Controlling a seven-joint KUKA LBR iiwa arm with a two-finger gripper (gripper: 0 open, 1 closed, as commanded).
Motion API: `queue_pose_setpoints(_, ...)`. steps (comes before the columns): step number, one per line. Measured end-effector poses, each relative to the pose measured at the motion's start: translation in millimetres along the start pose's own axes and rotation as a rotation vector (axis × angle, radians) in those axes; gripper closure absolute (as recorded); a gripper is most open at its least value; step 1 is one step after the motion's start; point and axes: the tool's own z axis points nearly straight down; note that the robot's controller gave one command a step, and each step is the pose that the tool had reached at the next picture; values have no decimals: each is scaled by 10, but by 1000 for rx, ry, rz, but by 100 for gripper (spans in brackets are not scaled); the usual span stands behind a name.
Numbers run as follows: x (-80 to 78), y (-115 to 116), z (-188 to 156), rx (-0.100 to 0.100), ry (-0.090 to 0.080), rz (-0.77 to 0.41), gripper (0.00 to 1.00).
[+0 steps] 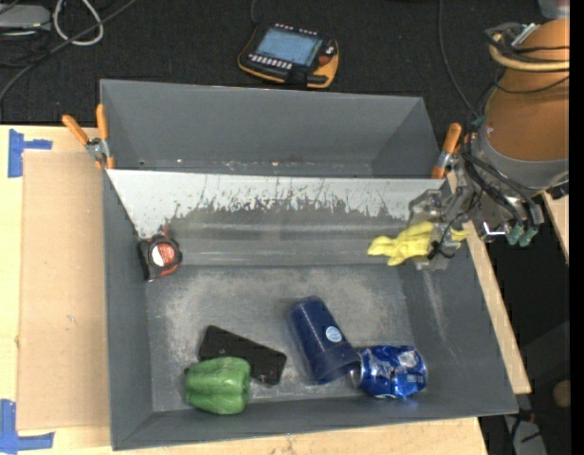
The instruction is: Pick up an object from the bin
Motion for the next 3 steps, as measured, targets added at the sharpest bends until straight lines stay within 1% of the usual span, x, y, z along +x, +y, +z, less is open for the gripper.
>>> queue_pose_setpoints(1,-105,-7,-780,2,-14,-6,0)
queue_pose_setpoints(2,-72,98,-1066,-2,12,-1,100)
queue_pose_setpoints(3,-72,97,-1066,-2,12,0,100)
